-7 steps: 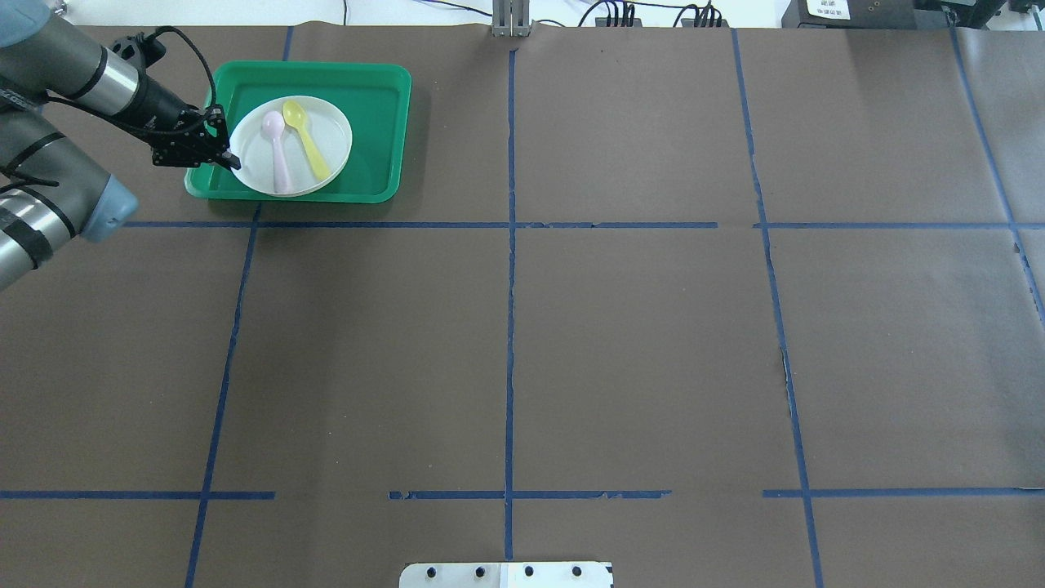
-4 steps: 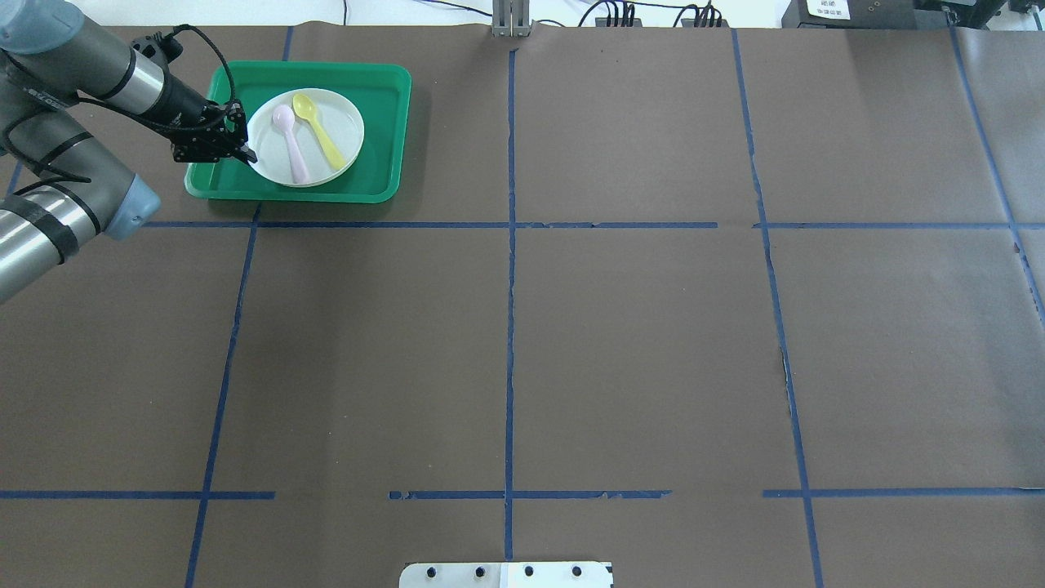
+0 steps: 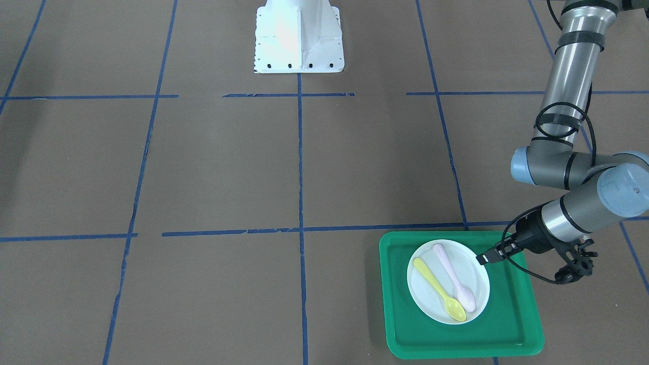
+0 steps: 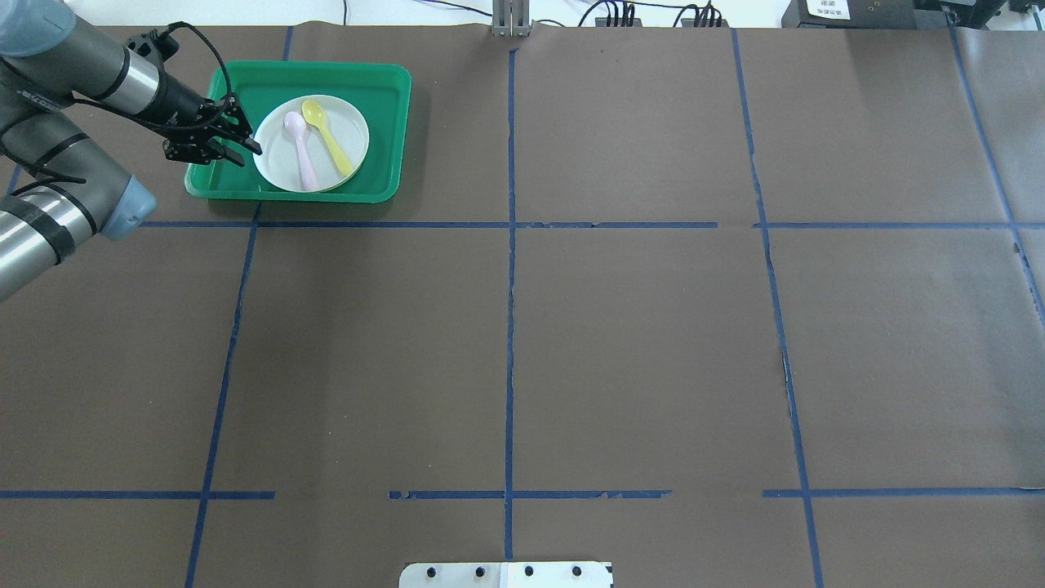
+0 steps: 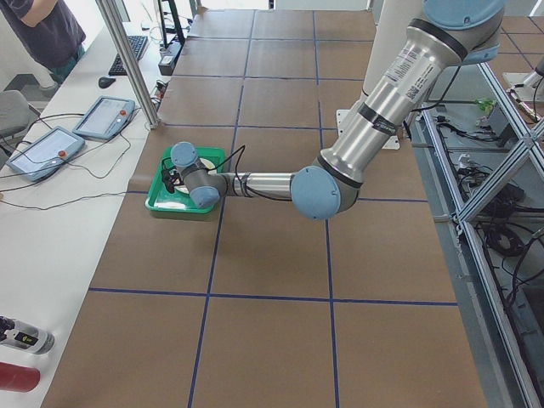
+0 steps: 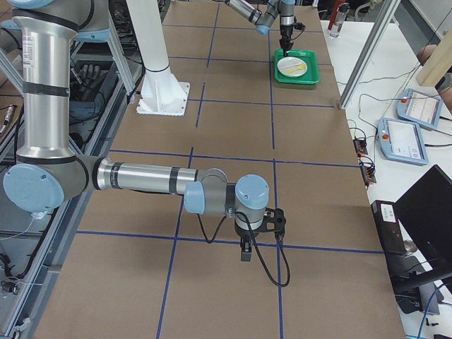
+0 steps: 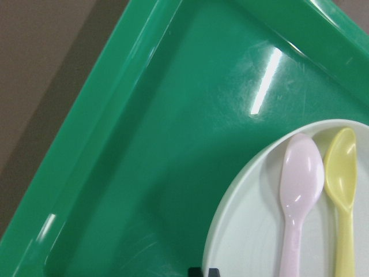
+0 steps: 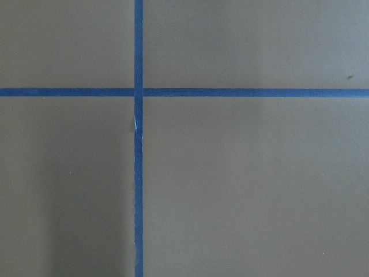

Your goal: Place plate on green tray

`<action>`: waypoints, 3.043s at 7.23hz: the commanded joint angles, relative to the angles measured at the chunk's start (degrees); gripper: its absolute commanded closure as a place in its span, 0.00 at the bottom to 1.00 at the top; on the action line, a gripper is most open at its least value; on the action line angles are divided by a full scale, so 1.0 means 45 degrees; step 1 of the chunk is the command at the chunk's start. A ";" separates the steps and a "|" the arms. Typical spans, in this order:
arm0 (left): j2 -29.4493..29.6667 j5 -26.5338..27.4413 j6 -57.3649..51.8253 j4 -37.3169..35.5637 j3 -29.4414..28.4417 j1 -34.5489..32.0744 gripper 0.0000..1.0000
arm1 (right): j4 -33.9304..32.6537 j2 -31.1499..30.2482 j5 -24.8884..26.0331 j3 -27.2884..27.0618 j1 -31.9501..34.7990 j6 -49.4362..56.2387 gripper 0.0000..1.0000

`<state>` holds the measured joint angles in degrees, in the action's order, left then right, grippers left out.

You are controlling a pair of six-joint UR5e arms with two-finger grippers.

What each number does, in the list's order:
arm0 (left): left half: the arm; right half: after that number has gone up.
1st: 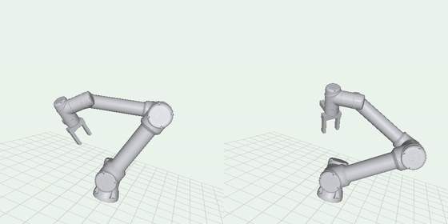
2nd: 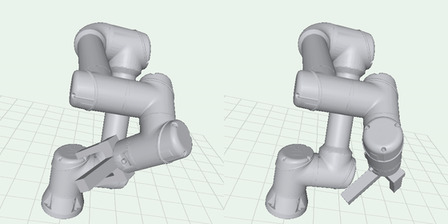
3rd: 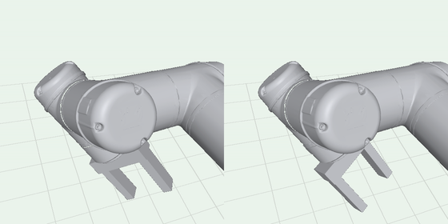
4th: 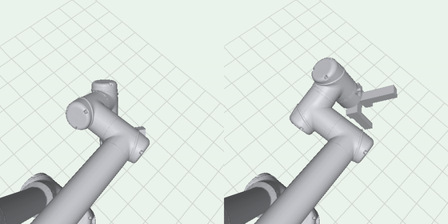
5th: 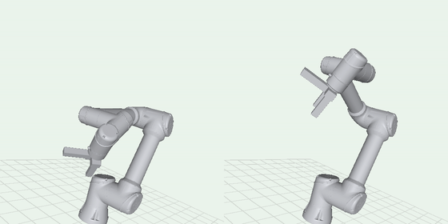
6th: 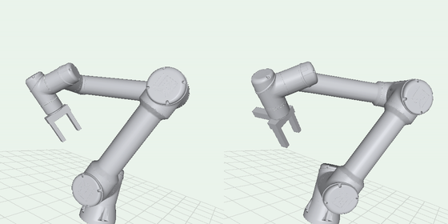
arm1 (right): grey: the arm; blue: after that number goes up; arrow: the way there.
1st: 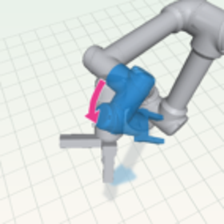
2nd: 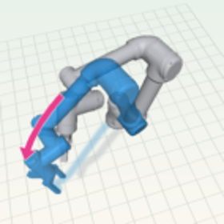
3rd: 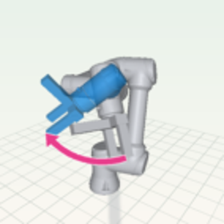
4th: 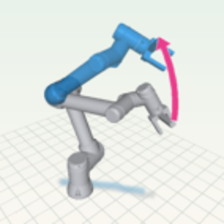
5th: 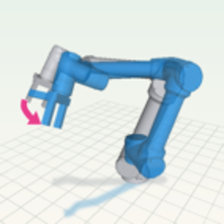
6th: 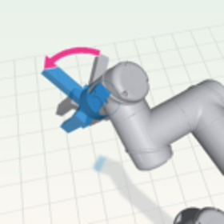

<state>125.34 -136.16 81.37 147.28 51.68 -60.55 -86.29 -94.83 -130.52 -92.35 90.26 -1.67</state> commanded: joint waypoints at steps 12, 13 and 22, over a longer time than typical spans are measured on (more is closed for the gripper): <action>-0.3906 0.0141 -1.6619 -0.9562 0.7638 -0.4838 0.00 | 0.0016 0.0019 0.0000 -0.0005 0.0000 0.0000 0.00; -0.4412 0.0276 -1.7429 -1.0107 0.7657 -0.5270 0.00 | 0.0016 0.0019 0.0000 -0.0005 0.0000 0.0000 0.00; -0.7952 0.0298 -1.8316 -1.3296 0.9297 -0.6953 0.00 | -0.0004 0.0019 0.0000 -0.0005 0.0000 0.0000 0.00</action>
<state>90.25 -134.79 -0.84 87.28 92.74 -91.17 -86.30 -94.75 -130.52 -92.37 90.27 -1.67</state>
